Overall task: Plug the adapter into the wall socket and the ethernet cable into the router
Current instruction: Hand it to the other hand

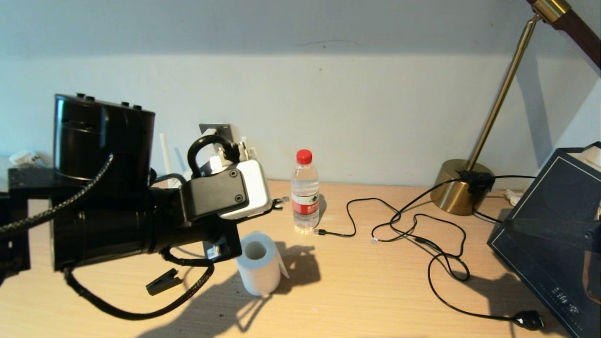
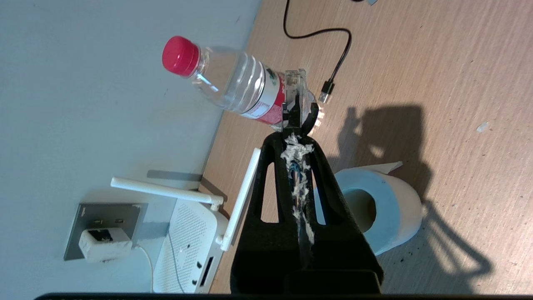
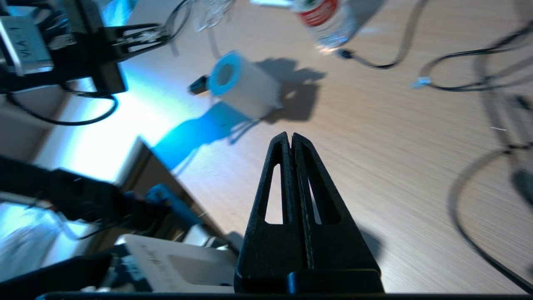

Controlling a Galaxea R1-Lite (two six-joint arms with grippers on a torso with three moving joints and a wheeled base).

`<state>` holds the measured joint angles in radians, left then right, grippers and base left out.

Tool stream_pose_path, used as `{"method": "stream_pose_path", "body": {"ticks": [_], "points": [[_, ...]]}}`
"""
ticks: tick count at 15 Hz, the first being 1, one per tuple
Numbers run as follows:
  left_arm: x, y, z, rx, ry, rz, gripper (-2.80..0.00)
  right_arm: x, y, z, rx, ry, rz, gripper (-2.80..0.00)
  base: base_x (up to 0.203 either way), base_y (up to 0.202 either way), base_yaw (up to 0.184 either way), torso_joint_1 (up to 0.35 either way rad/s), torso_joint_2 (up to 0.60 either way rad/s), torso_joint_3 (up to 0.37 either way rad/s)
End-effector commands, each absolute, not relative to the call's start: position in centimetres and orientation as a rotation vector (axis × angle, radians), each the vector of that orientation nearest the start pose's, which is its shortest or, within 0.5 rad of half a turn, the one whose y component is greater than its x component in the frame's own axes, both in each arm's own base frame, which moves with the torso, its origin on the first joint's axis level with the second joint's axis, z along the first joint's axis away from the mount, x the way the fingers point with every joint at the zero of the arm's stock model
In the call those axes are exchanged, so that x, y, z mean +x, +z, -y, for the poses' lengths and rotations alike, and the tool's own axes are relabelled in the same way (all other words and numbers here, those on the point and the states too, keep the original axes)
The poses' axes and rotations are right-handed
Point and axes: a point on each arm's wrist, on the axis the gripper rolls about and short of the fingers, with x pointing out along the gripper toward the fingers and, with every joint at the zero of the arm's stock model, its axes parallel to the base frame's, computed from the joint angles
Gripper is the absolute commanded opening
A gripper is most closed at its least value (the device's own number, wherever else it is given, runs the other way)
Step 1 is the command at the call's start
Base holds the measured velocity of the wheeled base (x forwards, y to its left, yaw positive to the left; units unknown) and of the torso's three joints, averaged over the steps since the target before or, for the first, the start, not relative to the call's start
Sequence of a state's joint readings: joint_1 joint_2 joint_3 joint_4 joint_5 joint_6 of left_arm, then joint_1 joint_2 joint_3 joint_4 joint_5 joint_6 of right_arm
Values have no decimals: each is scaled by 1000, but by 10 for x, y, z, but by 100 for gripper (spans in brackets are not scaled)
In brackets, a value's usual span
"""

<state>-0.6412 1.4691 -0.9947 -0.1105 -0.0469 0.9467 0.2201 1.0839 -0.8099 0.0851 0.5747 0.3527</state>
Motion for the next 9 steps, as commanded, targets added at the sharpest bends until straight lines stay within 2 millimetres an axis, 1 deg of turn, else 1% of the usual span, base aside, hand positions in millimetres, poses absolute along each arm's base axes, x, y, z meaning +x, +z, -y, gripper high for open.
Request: {"method": "stream_pose_path", "body": {"ticks": [1,4,5,7,8,9], "points": [[203,247,154,1018,-791,-14,-280,174,244,-80,419,822,-649,-280,0,0,0,0,0,0],[202,249,154,1017,-784,6,-280,175,248,-117,379,935,-678,-280,0,0,0,0,0,0],[202,249,156,1018,-791,10,-280,175,247,-130,358,931,-688,0,0,0,0,0,0,0],[199,251,163,1018,-809,32,-280,183,240,-154,325,896,-693,0,0,0,0,0,0,0],[199,252,163,1018,-810,34,-280,186,239,-162,324,910,-671,0,0,0,0,0,0,0],[198,252,163,1018,-812,36,-280,188,244,-170,328,942,-625,0,0,0,0,0,0,0]]}}
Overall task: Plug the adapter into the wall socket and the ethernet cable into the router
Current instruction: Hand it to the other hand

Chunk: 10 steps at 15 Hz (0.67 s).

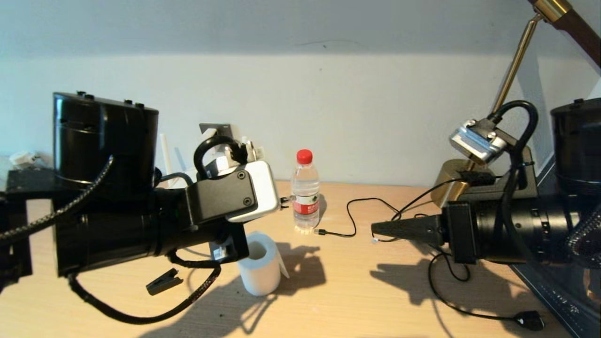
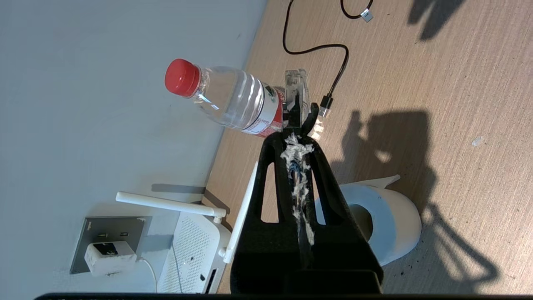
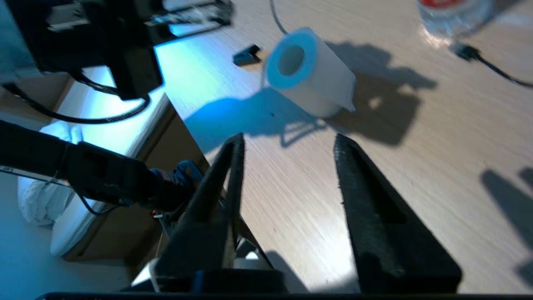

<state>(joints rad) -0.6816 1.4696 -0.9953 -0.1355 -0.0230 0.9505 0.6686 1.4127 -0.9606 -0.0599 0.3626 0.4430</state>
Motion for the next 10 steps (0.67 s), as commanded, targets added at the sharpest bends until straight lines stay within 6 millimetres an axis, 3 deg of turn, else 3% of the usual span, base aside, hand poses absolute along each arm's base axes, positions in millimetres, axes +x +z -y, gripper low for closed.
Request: {"method": "stream_pose_path", "body": {"ticks": [1,4,10], "points": [[197,252,165,1018,-818,41,-280,188,252,-174,331,960,-597,0,0,0,0,0,0,0],[192,251,168,1021,-839,49,-280,197,263,-186,338,982,-566,0,0,0,0,0,0,0],[189,250,181,1022,-878,75,-280,198,266,-188,340,990,-551,0,0,0,0,0,0,0]]}}
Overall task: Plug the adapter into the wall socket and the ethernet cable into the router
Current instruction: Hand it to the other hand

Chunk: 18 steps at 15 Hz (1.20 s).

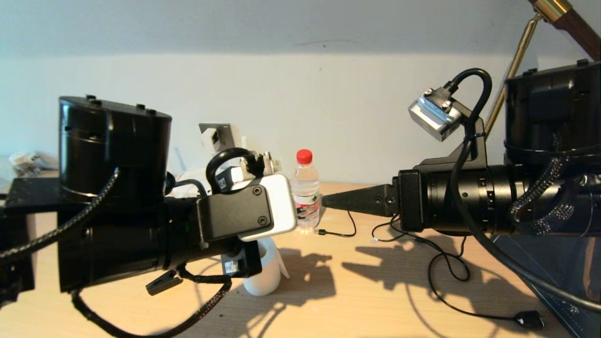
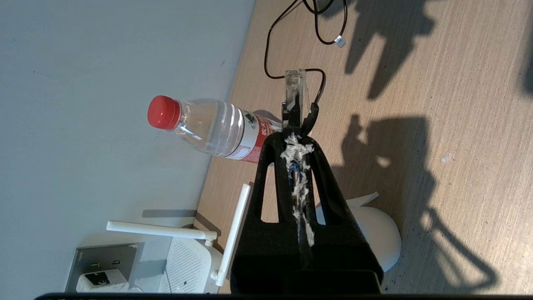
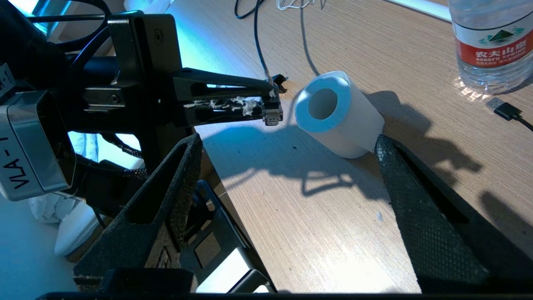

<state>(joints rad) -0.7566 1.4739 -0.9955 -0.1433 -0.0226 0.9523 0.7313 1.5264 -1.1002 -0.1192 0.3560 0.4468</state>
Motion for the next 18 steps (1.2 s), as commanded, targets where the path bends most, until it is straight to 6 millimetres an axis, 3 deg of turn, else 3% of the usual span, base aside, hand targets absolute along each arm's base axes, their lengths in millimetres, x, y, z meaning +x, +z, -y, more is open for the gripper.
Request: {"method": "stream_pose_path", "body": {"ticks": [1,8,18], "points": [[192,251,184,1021,-875,82,-280,197,264,-189,333,990,-556,0,0,0,0,0,0,0],[191,249,198,1028,-910,106,-280,197,262,-191,327,991,-559,0,0,0,0,0,0,0],[186,254,196,1034,-906,136,-280,198,261,-193,336,999,-572,0,0,0,0,0,0,0]]}}
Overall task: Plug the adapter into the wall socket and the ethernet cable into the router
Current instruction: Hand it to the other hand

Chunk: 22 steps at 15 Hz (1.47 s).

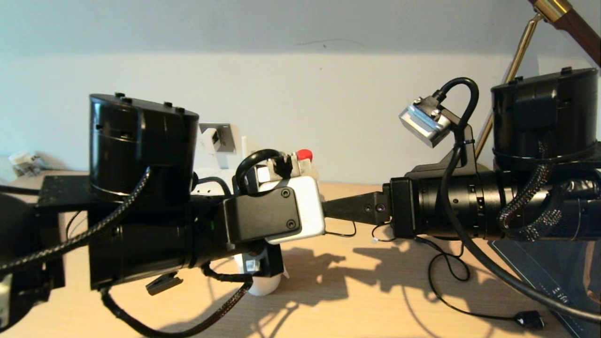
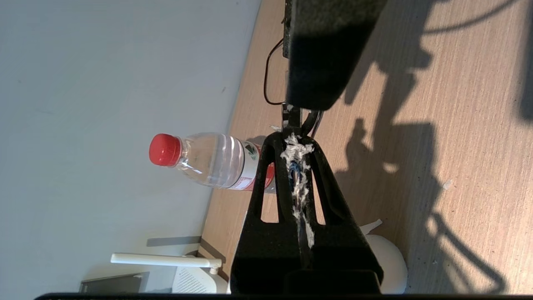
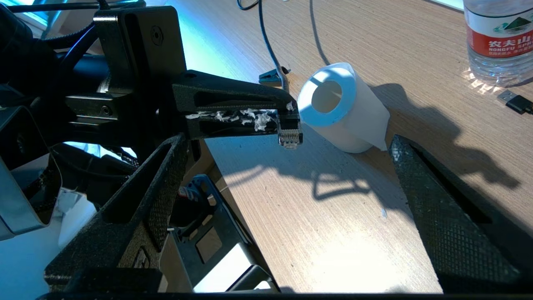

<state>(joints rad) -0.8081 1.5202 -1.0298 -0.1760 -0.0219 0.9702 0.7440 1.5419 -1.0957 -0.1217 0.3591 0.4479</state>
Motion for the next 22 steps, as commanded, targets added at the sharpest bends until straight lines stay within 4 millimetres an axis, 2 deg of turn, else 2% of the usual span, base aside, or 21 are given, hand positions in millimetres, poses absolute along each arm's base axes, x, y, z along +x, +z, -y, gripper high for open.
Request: {"method": "stream_pose_path", "body": {"ticks": [1,6,7,15,22], "points": [[186,254,196,1034,-907,137,-280,198,261,-193,336,1000,-569,0,0,0,0,0,0,0],[183,255,197,1032,-917,147,-280,199,263,-195,339,1007,-557,0,0,0,0,0,0,0],[182,255,198,1033,-922,148,-280,199,263,-195,338,1012,-554,-280,0,0,0,0,0,0],[179,257,199,1037,-928,169,-280,204,261,-205,365,1022,-559,-280,0,0,0,0,0,0],[176,256,197,1039,-931,166,-280,203,259,-204,392,1012,-585,-280,0,0,0,0,0,0]]}}
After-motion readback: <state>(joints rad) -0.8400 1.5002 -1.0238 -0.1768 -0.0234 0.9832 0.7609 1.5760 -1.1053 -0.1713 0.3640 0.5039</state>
